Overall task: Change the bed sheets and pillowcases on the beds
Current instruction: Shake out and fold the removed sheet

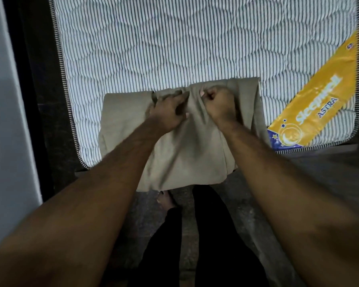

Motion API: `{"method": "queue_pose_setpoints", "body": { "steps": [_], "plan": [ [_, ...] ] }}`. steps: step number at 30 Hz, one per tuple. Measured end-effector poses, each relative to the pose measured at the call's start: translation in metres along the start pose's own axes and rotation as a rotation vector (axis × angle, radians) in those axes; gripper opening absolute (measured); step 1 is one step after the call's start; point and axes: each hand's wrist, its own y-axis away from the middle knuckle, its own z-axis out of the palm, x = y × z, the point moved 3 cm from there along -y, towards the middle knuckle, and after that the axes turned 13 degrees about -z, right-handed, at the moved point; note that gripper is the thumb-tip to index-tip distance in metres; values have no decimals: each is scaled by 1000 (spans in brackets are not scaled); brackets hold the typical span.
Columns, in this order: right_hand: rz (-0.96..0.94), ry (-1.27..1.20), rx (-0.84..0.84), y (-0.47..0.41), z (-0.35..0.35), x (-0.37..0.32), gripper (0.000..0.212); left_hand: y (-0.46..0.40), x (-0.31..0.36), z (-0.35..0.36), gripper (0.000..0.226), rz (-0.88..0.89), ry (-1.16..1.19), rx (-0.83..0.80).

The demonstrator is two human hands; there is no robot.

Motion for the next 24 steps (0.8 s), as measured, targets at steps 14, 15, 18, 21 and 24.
{"method": "queue_pose_setpoints", "body": {
  "steps": [14,15,18,21,24],
  "plan": [
    [218,-209,207,16,-88,50,33,-15,-5,-14,76,-40,-207,74],
    [185,-227,244,11,-91,47,34,-16,-7,-16,71,-44,-228,75],
    [192,-429,401,7,-104,44,26,-14,0,-32,71,-45,-78,-37],
    [215,-521,242,6,-99,53,24,-11,9,-46,68,12,95,63],
    [227,-253,-81,4,-98,56,81,-4,10,-45,64,-29,157,180]
  ]
}}
